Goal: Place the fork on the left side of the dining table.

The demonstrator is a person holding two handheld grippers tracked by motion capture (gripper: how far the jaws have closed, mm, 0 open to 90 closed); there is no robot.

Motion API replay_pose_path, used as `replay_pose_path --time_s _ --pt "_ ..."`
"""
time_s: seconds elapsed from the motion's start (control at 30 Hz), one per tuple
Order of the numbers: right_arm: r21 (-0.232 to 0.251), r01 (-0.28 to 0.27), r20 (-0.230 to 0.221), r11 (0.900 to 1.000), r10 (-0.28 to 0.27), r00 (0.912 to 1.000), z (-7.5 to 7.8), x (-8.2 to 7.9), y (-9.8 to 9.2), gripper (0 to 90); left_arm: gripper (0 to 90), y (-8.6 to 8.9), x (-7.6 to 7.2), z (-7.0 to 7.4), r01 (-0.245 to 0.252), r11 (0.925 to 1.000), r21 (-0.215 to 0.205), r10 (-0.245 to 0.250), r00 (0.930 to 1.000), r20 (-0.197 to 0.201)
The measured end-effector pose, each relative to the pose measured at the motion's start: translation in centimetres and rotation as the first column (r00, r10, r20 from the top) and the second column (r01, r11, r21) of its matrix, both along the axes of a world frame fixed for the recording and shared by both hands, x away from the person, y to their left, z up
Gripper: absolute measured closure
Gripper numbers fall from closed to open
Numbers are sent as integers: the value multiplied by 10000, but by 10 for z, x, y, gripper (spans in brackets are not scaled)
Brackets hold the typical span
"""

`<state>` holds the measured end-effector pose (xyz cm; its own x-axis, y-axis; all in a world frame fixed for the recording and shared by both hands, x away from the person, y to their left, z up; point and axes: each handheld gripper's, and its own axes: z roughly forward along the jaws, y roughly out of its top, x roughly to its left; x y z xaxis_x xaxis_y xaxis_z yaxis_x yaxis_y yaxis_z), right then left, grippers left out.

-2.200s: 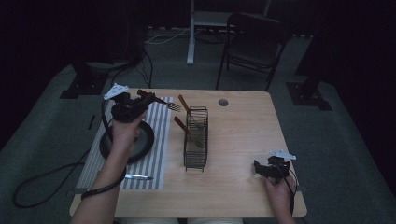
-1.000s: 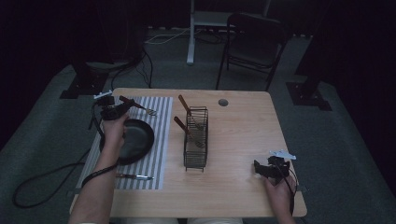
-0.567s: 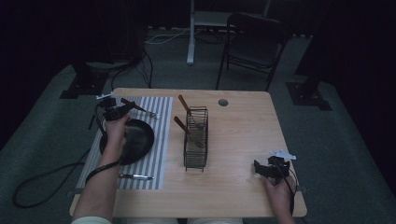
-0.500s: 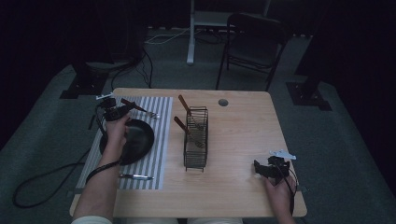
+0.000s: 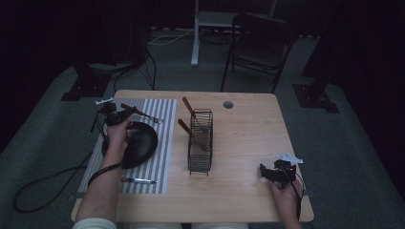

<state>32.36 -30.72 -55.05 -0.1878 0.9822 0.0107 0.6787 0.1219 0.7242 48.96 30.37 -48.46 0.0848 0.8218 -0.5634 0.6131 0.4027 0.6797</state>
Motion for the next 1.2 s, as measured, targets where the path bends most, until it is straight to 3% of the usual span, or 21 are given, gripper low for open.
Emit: replay_pose_path --time_s 0.07,0.17,0.37,0.43,0.6,0.73,0.8,0.87,0.97,1.2 --pt "1 -1 -1 10000 1 10000 0 0 0 135 731 0 0 -2 -136 9984 556 134 9999 30" --pt "1 0 0 10000 0 10000 0 0 0 135 655 -1 1 -5 -196 9851 1710 203 9998 -20" --pt "-1 0 0 10000 0 10000 0 0 0 135 547 5 4 -14 -476 9732 2250 566 9978 -336" --pt "-1 0 0 10000 0 10000 0 0 0 135 503 5 4 -15 -591 9588 2778 706 9970 -317" --pt "-1 0 1 10000 0 10000 0 0 0 135 466 4 6 -17 -828 9441 3191 983 9946 -328" --pt "0 1 -1 10000 -1 10000 0 0 0 135 446 2 8 -18 -749 9144 3978 1050 9930 -546" --pt "0 2 1 10000 -2 10000 0 0 0 135 411 3 8 -19 -819 9152 3945 1118 9923 -533" --pt "0 0 0 10000 0 10000 0 0 0 135 411 3 7 -18 -827 9083 4100 1146 9920 -538" --pt "1 1 0 10000 -1 10000 0 0 0 135 411 3 5 -17 -786 9057 4166 1119 9921 -561" --pt "3 1 -2 10000 -1 10000 0 0 0 135 411 4 -9 -14 -664 9126 4034 932 9945 -472"
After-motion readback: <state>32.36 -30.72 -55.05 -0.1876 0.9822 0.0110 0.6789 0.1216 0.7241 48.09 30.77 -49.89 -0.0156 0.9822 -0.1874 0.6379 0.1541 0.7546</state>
